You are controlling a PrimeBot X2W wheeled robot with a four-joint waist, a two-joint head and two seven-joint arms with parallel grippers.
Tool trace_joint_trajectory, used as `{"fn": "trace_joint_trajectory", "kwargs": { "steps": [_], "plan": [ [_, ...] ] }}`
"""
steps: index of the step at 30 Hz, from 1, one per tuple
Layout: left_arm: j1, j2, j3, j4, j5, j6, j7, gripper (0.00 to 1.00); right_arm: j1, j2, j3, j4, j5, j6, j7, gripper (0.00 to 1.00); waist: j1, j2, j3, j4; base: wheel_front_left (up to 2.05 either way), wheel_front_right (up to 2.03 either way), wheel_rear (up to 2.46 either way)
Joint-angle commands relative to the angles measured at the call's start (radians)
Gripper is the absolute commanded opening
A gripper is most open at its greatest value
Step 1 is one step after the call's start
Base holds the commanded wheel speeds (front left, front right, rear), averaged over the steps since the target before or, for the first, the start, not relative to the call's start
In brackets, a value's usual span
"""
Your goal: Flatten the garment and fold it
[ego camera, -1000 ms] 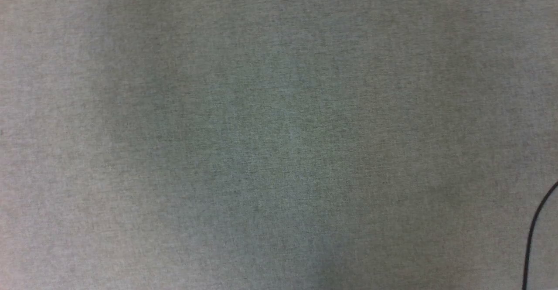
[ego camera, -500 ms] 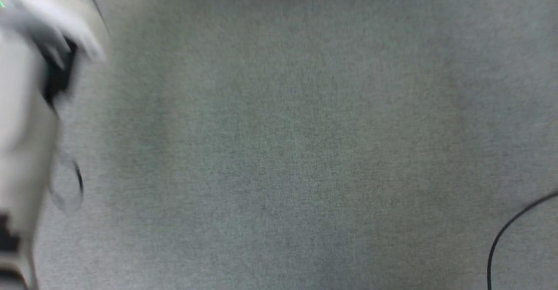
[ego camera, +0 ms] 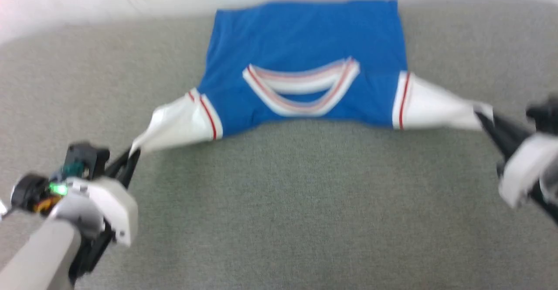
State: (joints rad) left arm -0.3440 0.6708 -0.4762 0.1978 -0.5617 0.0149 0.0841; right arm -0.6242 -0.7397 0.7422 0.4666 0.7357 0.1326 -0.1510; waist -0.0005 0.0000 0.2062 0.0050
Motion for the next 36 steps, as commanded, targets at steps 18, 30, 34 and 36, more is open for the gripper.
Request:
{"fn": "trace_joint_trajectory", "kwargs": {
  "steps": [18,30,34,36],
  "plan": [
    [0.465,0.135,0.002,-0.252,-0.189,0.095,0.181,0.00,0.456,-0.168,-0.010,-0.107,0.109,-0.002,0.151,0.00,0.0005,0.0000,-0.193,0.020,0.00,0.00,0.00],
    [0.530,0.144,-0.066,-0.325,-0.224,0.095,0.296,0.00,0.573,-0.229,-0.069,-0.182,0.168,-0.002,0.385,0.00,0.0005,0.0000,-0.197,0.047,0.00,0.00,0.00],
    [0.498,0.118,-0.073,-0.324,-0.220,0.088,0.292,0.00,0.565,-0.222,-0.120,-0.192,0.172,-0.002,0.404,0.31,0.0005,0.0000,-0.183,0.057,0.00,0.00,0.00],
    [0.479,0.103,-0.073,-0.331,-0.220,0.085,0.288,0.00,0.560,-0.213,-0.158,-0.204,0.186,-0.002,0.419,1.00,0.0005,0.0000,-0.170,0.066,0.00,0.00,0.00]
  ]
}}
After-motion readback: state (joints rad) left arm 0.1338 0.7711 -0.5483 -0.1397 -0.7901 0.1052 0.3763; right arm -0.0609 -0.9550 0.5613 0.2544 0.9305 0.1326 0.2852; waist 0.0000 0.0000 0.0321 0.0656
